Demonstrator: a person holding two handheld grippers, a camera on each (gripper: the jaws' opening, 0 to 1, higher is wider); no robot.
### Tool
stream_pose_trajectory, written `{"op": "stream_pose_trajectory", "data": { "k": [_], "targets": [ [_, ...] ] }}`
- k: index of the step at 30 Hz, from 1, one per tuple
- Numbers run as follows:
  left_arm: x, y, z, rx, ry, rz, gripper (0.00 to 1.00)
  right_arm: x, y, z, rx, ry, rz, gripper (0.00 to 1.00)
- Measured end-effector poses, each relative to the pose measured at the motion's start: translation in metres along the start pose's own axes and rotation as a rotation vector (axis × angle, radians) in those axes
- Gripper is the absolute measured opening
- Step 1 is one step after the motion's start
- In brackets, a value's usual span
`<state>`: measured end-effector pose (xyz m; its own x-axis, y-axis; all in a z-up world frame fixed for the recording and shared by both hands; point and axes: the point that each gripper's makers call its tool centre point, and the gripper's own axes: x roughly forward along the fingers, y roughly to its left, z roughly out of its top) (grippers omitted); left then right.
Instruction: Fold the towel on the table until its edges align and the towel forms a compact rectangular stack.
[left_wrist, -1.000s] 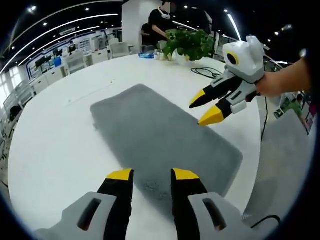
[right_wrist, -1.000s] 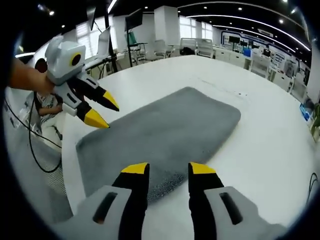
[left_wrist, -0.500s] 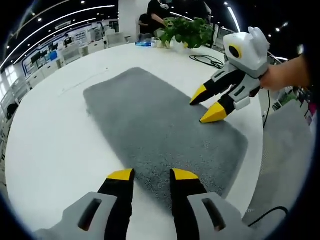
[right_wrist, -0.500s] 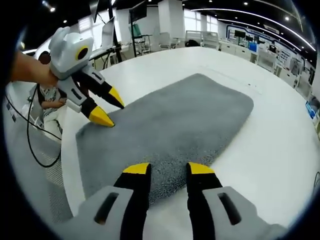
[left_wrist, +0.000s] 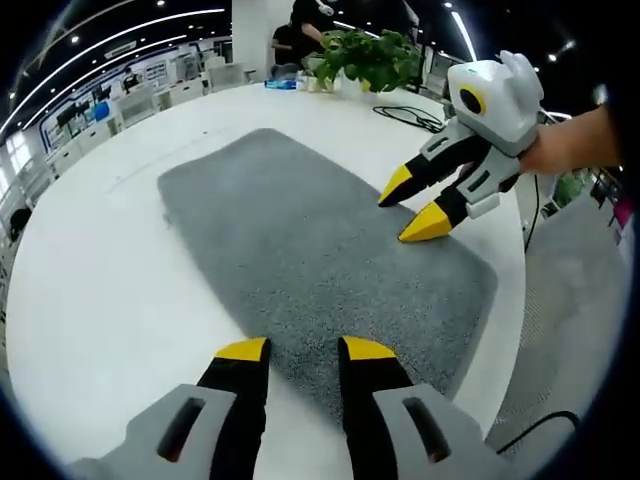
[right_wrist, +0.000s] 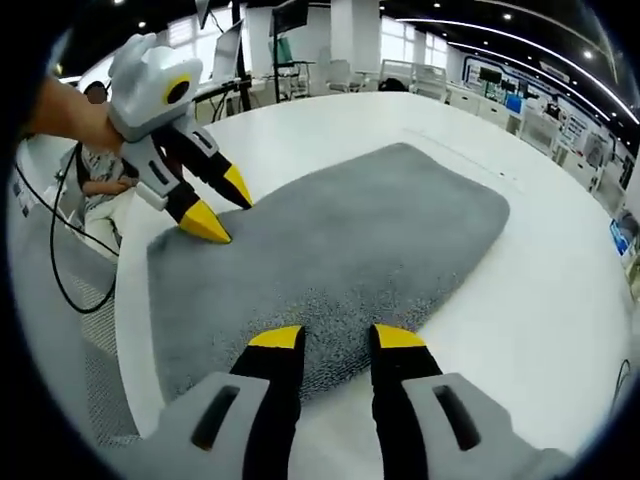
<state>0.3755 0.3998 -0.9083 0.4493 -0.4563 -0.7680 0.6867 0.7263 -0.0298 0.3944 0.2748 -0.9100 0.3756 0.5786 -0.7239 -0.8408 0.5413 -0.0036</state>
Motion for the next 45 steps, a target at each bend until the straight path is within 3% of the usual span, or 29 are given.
{"op": "stream_pose_trajectory", "data": {
  "k": [28,45],
  "targets": [
    [0.026,-0.049,0.027,0.041,0.01,-0.048,0.28,-0.037,-0.029,-0.041,0.001,0.019,-0.037,0.25],
    [0.039,-0.064,0.041,0.027,0.017,-0.059,0.28,-0.048,-0.05,-0.056,-0.028,0.044,-0.019,0.25]
  ]
}}
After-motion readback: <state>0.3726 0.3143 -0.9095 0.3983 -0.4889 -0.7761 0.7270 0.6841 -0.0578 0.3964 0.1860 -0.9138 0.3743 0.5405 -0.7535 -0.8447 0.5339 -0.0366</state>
